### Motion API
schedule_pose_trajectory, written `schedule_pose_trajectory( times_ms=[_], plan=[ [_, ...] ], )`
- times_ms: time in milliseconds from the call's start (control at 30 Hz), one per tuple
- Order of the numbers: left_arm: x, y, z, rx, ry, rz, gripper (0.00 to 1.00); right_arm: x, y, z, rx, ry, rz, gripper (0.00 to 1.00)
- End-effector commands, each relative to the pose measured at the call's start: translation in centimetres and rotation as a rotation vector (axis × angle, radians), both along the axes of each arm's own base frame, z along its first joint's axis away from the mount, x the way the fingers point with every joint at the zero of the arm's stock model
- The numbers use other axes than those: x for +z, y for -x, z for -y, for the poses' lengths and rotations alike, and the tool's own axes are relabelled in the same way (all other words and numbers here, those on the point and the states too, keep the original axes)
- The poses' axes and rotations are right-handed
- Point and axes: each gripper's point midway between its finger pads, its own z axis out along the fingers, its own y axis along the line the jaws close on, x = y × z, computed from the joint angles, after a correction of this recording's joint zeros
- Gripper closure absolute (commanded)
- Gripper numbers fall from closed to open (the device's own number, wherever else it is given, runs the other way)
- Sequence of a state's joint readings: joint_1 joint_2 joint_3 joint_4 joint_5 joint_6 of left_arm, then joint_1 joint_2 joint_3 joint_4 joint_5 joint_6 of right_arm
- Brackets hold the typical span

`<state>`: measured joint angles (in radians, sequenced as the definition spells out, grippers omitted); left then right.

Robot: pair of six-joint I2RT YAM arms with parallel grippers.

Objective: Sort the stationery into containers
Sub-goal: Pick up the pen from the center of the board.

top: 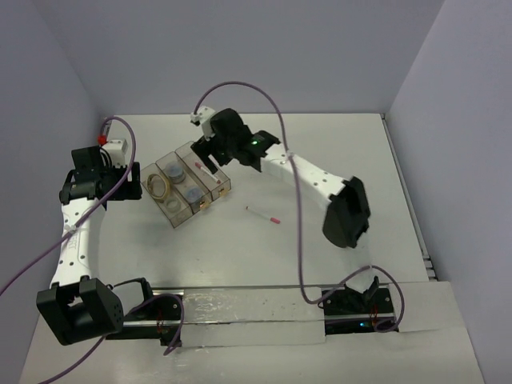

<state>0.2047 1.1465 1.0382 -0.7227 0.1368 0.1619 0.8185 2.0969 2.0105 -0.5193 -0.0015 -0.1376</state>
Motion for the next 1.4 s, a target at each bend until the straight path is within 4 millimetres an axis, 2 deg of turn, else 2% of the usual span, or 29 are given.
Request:
schedule_pose_trajectory(
  times_ms=[0,100,233,400,433,500,700,800,900,933,1000,1067,1233,1300,1367],
  plan=[
    [1.6,-0.6,-0.1,-0.009,-0.012,0.065,0.16,2.5,6.0,5.5,0.058,0.038,-0.047,0.16],
    [1.8,-0.5,-0.1,-0.017,-0.019,0.070,0.16,-4.0,8.9,9.9,0.025,0.206,-0.172,0.16],
    [1.5,-0.1,-1.1,0.014,-0.062,0.061,0.16,-8.7,10.7,12.2,-0.004,0.290,-0.267,0.17],
    [-0.1,1.4,-3.5,0.081,-0.104,0.030,0.15,-13.2,10.8,13.1,-0.007,0.315,-0.343,0.17],
    [-0.4,1.5,-3.4,0.075,-0.099,0.021,0.15,-13.4,10.7,13.0,-0.005,0.313,-0.342,0.17],
    [-1.4,2.2,-4.1,0.095,-0.094,0.000,0.14,-15.0,10.5,13.2,-0.021,0.346,-0.365,0.18],
    [-1.9,2.5,-4.7,0.120,-0.098,-0.001,0.14,-19.0,10.2,14.4,-0.061,0.349,-0.446,0.27],
    [-1.8,2.3,-4.7,0.117,-0.094,0.003,0.14,-20.8,10.1,15.4,-0.088,0.369,-0.474,0.43],
    [-1.6,2.2,-4.9,0.122,-0.095,0.009,0.14,-21.9,10.2,16.0,-0.122,0.401,-0.493,0.64],
    [-1.5,2.2,-5.0,0.123,-0.094,0.011,0.14,-22.1,10.4,16.0,-0.129,0.402,-0.502,0.80],
    [-1.4,2.2,-5.0,0.123,-0.095,0.010,0.14,-21.9,10.4,16.1,-0.146,0.395,-0.498,0.99],
    [-1.2,2.3,-5.0,0.121,-0.101,0.011,0.14,-20.9,10.8,16.2,-0.151,0.364,-0.486,1.00],
    [-1.2,2.5,-5.5,0.128,-0.117,0.011,0.14,-15.0,10.7,14.7,-0.122,0.212,-0.407,1.00],
    [-1.3,2.5,-5.7,0.136,-0.118,0.011,0.14,-8.3,10.1,13.0,-0.091,0.052,-0.302,1.00],
    [-1.1,2.3,-5.8,0.139,-0.115,0.018,0.14,-2.6,9.0,11.2,-0.087,-0.110,-0.202,1.00]
  ],
)
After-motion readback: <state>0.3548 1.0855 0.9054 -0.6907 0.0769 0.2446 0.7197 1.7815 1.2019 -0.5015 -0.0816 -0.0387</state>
